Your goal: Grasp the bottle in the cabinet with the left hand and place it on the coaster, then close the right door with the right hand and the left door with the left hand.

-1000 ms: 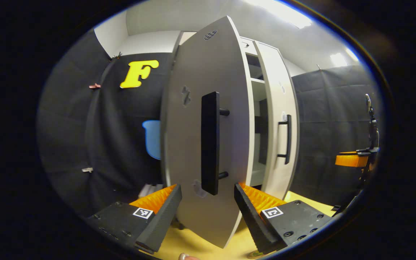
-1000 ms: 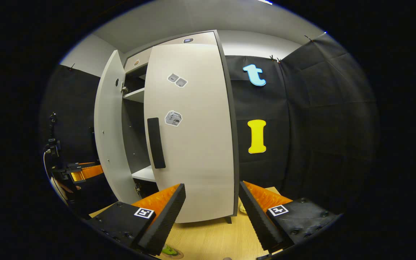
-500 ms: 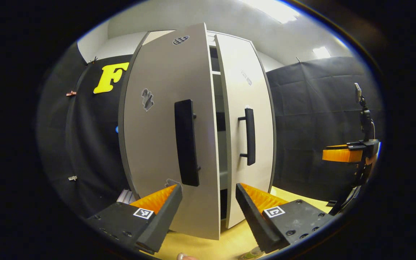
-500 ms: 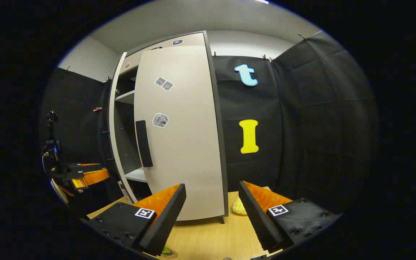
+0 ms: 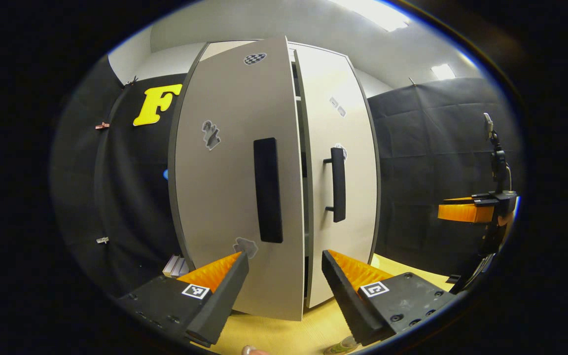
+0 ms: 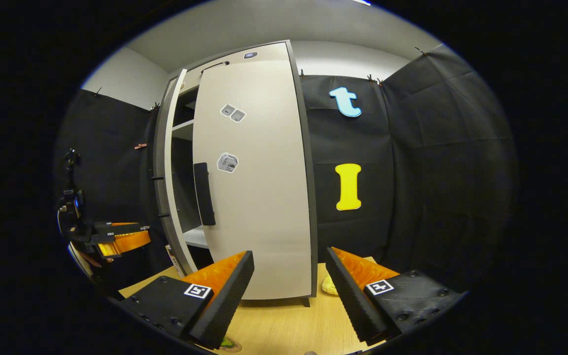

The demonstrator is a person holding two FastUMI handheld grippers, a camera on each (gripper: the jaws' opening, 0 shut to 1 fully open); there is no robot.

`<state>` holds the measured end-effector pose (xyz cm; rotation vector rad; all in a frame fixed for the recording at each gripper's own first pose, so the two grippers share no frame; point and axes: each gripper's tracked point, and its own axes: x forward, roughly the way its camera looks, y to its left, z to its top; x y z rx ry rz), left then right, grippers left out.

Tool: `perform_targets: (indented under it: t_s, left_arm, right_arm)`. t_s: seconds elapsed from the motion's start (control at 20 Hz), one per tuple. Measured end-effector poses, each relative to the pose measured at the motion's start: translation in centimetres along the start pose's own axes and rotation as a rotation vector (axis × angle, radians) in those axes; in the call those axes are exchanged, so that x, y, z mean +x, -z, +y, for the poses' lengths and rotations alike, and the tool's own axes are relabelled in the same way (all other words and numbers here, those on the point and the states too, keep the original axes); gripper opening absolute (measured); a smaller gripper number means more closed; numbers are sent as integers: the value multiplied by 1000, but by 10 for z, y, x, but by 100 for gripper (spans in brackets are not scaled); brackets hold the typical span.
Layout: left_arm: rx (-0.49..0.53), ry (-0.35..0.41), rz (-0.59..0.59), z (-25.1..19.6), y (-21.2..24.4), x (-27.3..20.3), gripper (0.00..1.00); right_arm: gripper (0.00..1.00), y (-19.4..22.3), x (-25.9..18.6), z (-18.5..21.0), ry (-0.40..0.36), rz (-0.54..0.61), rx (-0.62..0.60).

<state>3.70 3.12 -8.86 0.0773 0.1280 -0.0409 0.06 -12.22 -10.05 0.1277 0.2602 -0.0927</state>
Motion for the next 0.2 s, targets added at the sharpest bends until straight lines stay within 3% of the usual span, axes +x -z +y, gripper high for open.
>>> perform_targets:
  t_s: [0.2]
  left_arm:
    - [-10, -19, 9, 12, 3, -15, 95]
  right_arm:
    - [98, -1, 1, 6, -16, -1, -2]
